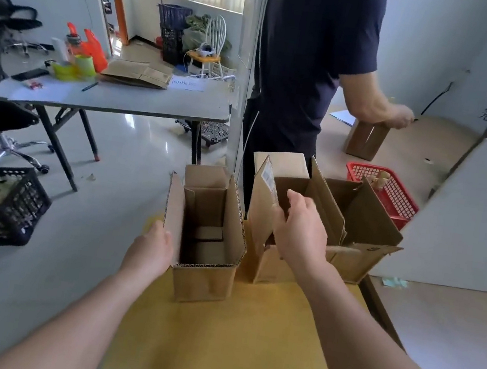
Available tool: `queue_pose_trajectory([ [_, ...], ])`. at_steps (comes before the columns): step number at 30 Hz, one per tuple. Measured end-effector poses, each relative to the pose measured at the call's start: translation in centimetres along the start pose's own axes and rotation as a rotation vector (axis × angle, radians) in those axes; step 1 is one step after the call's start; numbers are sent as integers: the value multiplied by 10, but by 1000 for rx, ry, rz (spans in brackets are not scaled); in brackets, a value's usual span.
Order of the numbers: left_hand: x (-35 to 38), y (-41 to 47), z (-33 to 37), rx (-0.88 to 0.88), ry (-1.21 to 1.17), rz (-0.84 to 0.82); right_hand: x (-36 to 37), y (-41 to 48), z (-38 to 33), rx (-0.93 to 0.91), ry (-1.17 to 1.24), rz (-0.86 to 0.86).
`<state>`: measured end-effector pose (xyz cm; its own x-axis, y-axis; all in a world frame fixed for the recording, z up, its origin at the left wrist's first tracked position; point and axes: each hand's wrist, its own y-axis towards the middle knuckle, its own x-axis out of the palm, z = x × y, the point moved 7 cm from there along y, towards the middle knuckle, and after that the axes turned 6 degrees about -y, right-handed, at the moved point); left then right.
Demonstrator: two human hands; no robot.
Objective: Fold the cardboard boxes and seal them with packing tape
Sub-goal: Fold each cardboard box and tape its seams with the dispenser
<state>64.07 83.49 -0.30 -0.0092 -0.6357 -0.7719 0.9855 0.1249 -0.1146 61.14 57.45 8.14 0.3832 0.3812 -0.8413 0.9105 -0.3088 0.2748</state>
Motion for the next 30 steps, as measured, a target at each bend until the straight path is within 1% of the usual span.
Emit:
queue_pose_trajectory([
  [2,7,18,11,3,0,-13,12,18,4,27,-1,-129],
  [4,13,32,23,12,9,-34,24,30,8,52,29,-216],
  [8,26,45,42,30,-19,-85,37,42,11,68,51,-258],
  [13,31,44,51,21,-82,-97,44,43,13,44,0,-270],
  [18,29,27,51,19,-77,-194,33,29,8,25,-84,-219],
  [20,21,17,51,46,-98,-169,23,17,3,2,-121,-162],
  [25,-3,-22,51,210,22,-64,-14,-31,-17,-149,-220,43],
  [27,-11,-45,51,288,33,-50,-24,-55,-24,-172,-245,73],
  [30,-16,-86,45,392,44,-43,-33,-103,-28,-157,-243,97],
])
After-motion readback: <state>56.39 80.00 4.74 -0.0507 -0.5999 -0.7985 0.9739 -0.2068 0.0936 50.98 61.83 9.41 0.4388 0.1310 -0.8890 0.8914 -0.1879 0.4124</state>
